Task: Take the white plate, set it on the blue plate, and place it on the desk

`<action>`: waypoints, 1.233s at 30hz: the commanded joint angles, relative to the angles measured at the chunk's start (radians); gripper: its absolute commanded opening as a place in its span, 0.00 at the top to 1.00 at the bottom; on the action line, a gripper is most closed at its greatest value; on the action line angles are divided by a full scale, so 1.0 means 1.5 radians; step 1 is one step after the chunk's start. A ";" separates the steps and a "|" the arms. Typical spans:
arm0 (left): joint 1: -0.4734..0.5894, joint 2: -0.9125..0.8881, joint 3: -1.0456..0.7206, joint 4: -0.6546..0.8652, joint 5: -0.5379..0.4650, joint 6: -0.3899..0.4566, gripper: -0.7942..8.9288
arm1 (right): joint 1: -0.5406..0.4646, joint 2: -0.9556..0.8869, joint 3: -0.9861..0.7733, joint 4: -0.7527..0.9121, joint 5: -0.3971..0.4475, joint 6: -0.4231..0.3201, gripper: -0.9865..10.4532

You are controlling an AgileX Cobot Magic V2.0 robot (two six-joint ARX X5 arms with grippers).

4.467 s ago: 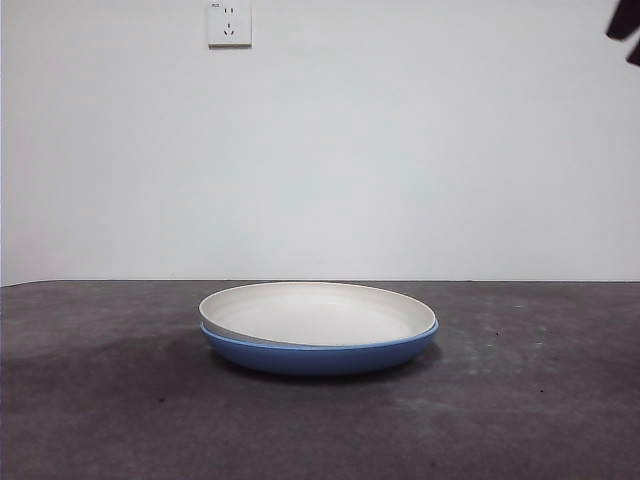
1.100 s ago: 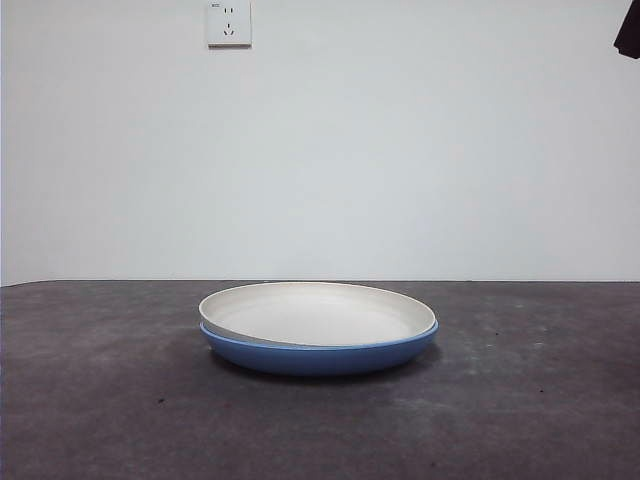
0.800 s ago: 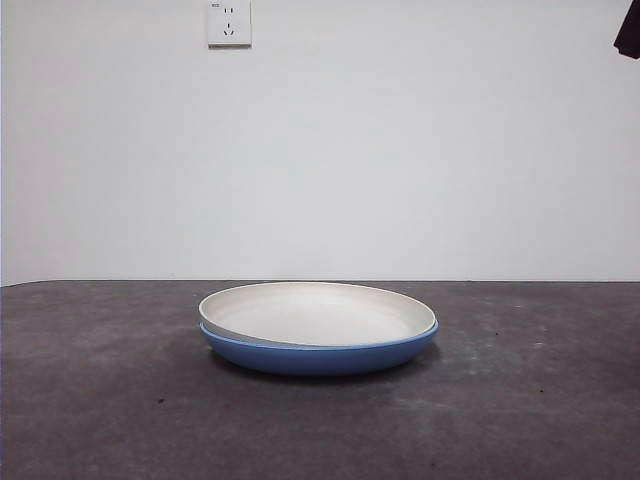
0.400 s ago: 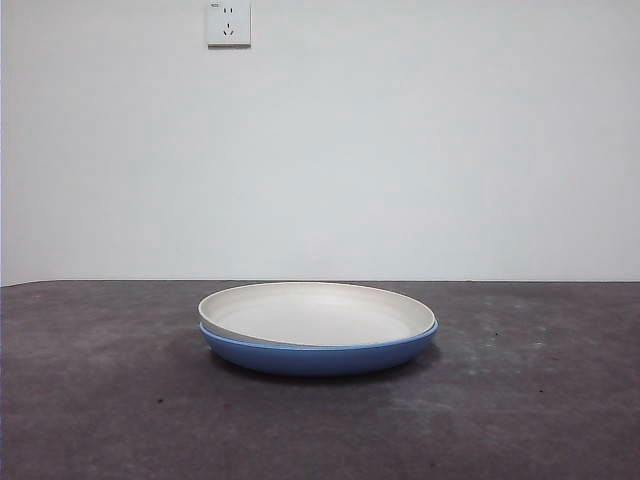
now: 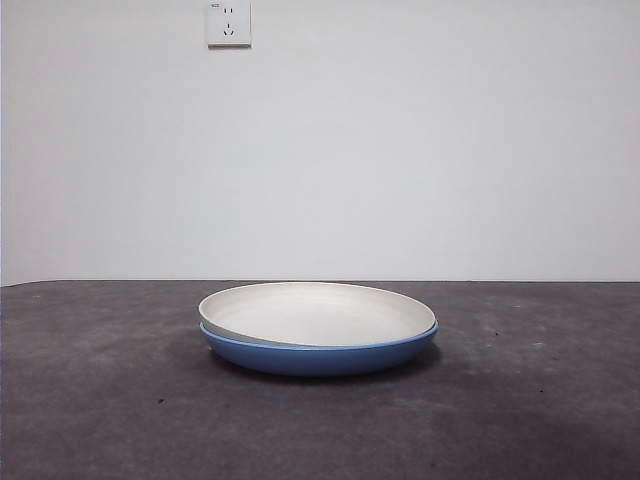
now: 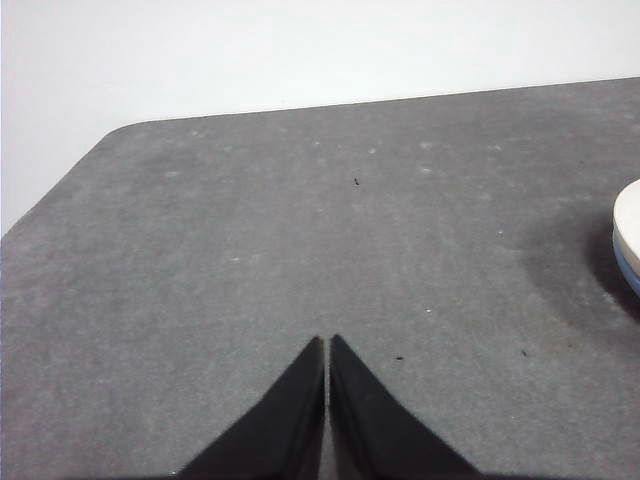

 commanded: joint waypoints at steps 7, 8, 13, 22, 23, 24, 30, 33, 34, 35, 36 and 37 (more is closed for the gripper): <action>0.001 -0.001 -0.014 0.009 -0.002 -0.004 0.91 | 0.000 -0.097 -0.162 0.073 0.049 0.007 0.90; 0.001 -0.001 -0.014 0.009 -0.002 -0.004 0.91 | 0.000 -0.107 -0.174 0.073 0.058 0.012 0.90; 0.001 -0.001 -0.014 0.009 -0.002 -0.004 0.91 | 0.000 -0.144 -0.227 0.073 0.076 0.033 0.90; 0.001 -0.001 -0.014 0.009 -0.002 -0.004 0.91 | -0.004 -0.151 -0.256 0.021 0.107 0.042 0.90; 0.001 -0.001 -0.014 0.009 -0.002 -0.004 0.91 | -0.004 -0.151 -0.256 0.009 0.112 0.042 0.90; 0.001 -0.001 -0.014 0.009 -0.002 -0.004 0.91 | -0.004 -0.151 -0.256 0.000 0.115 0.042 0.90; 0.001 -0.001 -0.014 0.009 -0.002 -0.004 0.91 | -0.004 -0.151 -0.256 0.010 0.116 0.043 0.90; 0.001 -0.001 -0.014 0.009 -0.002 -0.004 0.91 | -0.004 -0.151 -0.255 0.024 0.116 0.043 0.90; 0.001 -0.001 -0.014 0.009 -0.002 -0.004 0.91 | -0.004 -0.151 -0.255 0.025 0.116 0.043 0.90; 0.001 -0.001 -0.014 0.009 -0.002 -0.004 0.91 | -0.004 -0.151 -0.255 0.025 0.116 0.043 0.90; 0.001 -0.001 -0.014 0.009 -0.002 -0.004 0.91 | -0.004 -0.151 -0.255 0.025 0.116 0.043 0.90; 0.001 -0.001 -0.014 0.009 -0.002 -0.004 0.91 | -0.004 -0.151 -0.255 0.025 0.116 0.043 0.90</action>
